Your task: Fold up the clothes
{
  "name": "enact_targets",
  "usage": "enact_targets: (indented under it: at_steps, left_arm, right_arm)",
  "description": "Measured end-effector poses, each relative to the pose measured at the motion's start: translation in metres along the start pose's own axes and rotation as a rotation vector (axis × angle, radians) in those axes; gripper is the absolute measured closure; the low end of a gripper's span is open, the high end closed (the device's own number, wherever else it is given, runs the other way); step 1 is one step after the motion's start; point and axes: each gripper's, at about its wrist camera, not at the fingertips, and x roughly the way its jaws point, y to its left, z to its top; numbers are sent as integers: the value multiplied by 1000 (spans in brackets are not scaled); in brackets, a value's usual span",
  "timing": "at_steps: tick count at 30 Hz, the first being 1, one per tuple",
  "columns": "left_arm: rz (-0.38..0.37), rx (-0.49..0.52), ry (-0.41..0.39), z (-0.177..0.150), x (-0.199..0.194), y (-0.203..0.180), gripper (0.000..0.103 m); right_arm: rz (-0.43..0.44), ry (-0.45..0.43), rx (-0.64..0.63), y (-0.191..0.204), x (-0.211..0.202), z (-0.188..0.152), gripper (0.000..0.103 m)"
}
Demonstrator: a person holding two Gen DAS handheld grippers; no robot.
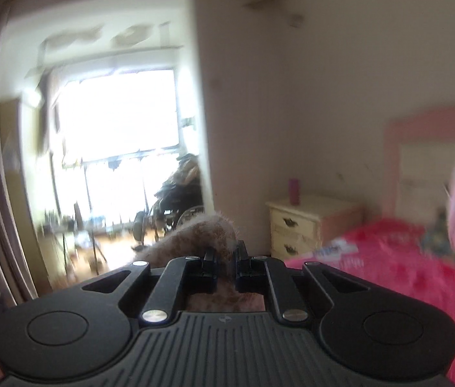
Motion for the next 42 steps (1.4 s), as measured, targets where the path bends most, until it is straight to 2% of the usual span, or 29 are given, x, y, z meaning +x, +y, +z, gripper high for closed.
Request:
enact_targets:
  at_steps: [1,3,6,8,9,10,11,12,13,14,15,16,18,19,20,21,24,26,28,29,30,31,32,34,38,42]
  left_arm:
    - [-2,17,-5,3,-7,3,103]
    - [-28,64,46,6,-8,9,103]
    - [-21,141,173,-6,-2,4,101]
    - [-24,153,257,-18,7,-2,86]
    - [-45,149,284,-21,14,-4,70]
    - [-58,138,299,-25,22,-6,59]
    - [-64,123,306,-27,31,-9,53]
    - [-70,115,310,-28,42,-9,42]
    - [-79,111,312,-29,53,-10,32]
    - [-90,117,308,-31,64,-15,26]
    - [-102,122,304,-33,74,-20,16]
    - [-105,131,299,-35,83,-26,12]
    - [-75,162,282,-38,93,-44,16]
    - [-62,173,277,-39,100,-52,30]
    - [-58,164,282,-41,110,-55,40]
    - [-69,135,293,-42,115,-55,56]
    - [-76,97,259,-41,111,-57,83]
    - [-79,100,225,-40,103,-57,91]
    - [-91,83,207,-39,100,-52,96]
    - [-96,79,202,-38,99,-50,97]
    - [-102,76,195,-38,97,-48,98]
    - [-112,72,185,-37,96,-47,99]
    - [-121,68,173,-36,94,-45,99]
    - [-140,57,146,-30,93,-45,100]
    - [-173,22,116,-16,88,-44,100]
    - [-213,42,79,-10,67,-45,100]
  right_arm:
    - [-24,25,42,-13,-11,-5,92]
    - [-89,138,119,-46,-19,-30,92]
    - [-189,423,153,-91,-9,-85,89]
    - [-244,619,129,-107,0,-127,84]
    - [-278,690,124,-107,3,-145,84]
    - [-299,700,109,-105,2,-150,84]
    - [-313,669,87,-104,-4,-147,84]
    - [-326,639,66,-103,-10,-144,80]
    - [-339,608,44,-102,-16,-142,67]
    - [-347,557,22,-102,-23,-131,60]
    - [-349,493,-3,-102,-31,-118,55]
    - [-342,437,-28,-99,-37,-107,53]
    - [-278,379,-68,-88,-38,-90,47]
    - [-225,379,-85,-81,-35,-85,41]
    - [-166,394,-115,-70,-26,-85,38]
    - [-104,421,-155,-56,-14,-90,34]
    - [84,500,-274,-12,24,-104,25]
    - [191,550,-364,17,49,-118,25]
    - [242,602,-477,44,74,-142,25]
    - [241,630,-520,51,88,-153,25]
    - [227,654,-555,55,99,-163,30]
    - [208,666,-574,56,108,-170,47]
    - [186,663,-547,51,115,-166,55]
    - [150,640,-417,37,124,-147,87]
    - [61,418,-137,-8,97,-76,90]
    - [-26,177,99,-61,33,-20,91]
